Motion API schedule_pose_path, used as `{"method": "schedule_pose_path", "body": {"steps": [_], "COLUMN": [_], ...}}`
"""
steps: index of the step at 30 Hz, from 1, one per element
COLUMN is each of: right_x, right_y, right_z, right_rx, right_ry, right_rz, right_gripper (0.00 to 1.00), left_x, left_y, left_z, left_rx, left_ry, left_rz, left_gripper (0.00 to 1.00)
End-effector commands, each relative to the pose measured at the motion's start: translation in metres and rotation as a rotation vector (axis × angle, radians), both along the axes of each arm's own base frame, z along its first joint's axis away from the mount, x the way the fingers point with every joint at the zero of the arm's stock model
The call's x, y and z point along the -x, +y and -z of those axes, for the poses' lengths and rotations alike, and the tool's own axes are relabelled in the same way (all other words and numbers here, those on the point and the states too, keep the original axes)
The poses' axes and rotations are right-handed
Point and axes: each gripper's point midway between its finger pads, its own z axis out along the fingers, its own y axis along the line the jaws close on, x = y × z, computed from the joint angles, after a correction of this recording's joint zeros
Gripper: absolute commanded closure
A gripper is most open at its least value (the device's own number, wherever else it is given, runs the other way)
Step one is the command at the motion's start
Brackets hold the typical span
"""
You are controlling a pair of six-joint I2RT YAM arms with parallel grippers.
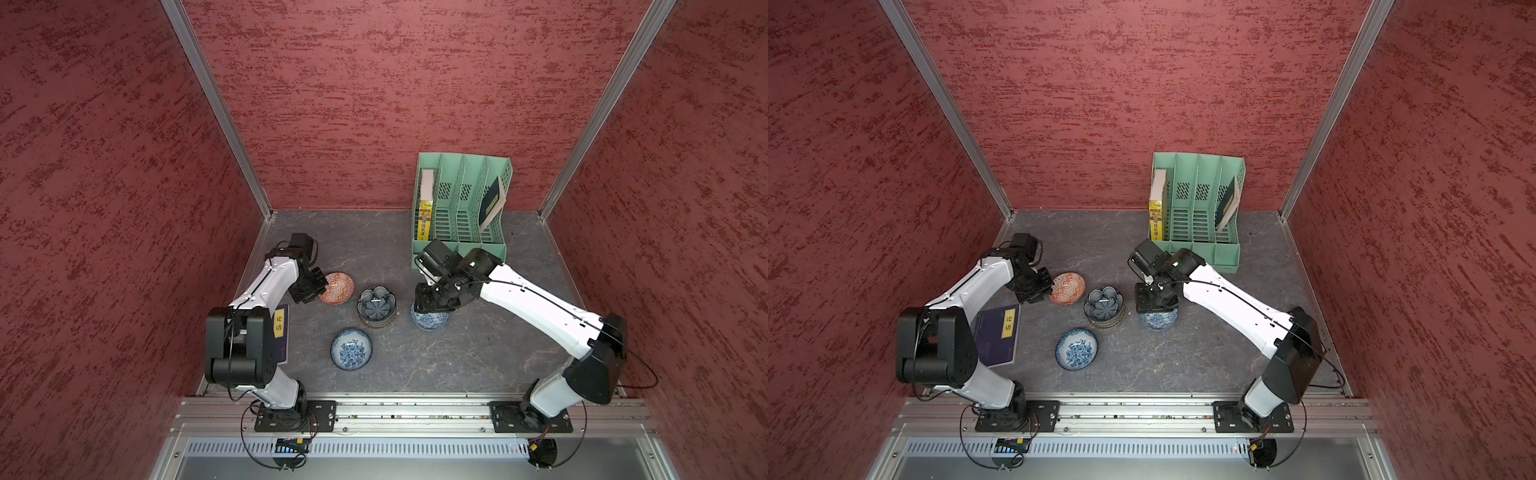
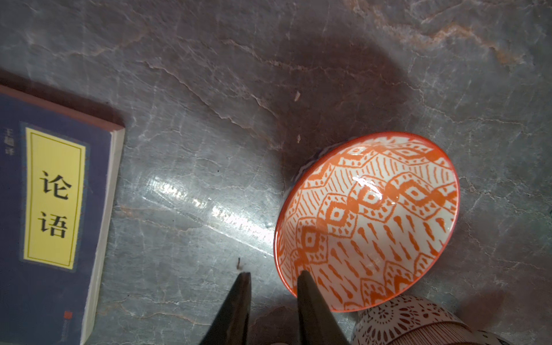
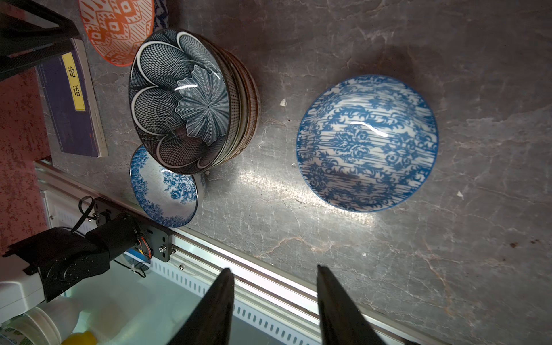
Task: Stack the bowls
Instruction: Pick up the bowl from the center of the board.
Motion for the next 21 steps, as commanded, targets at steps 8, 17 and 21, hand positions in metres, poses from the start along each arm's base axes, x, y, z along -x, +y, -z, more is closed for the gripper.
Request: {"method": "schedule_pose_path", "body": {"steps": [8,17,21], "right_x": [0.0,0.002,0.003], "right_y": [-0.002,-0.006,-0.008], "right_z": [-0.004,-0.001,0.001], "right_rx": [-0.025,-0.021,-0.017], "right_ry": [-0.02,-0.021,-0.016], "right_rz": [0.0,-0.003,-0.004], "right_gripper": [0.52,0.52,0.51], "left_x": [-0.01,-0.012,-0.011], "left_y": [-0.001,-0.001,-0.002], "left_z": [0.013,0.022,0.026], "left_rx": [0.018,0.02,0.019], "left_ry": [-0.013,0.001,0.012], "left_rz": [-0.011,-0.011,-0.01], "left_gripper": [0.74,0.76,0.77]}}
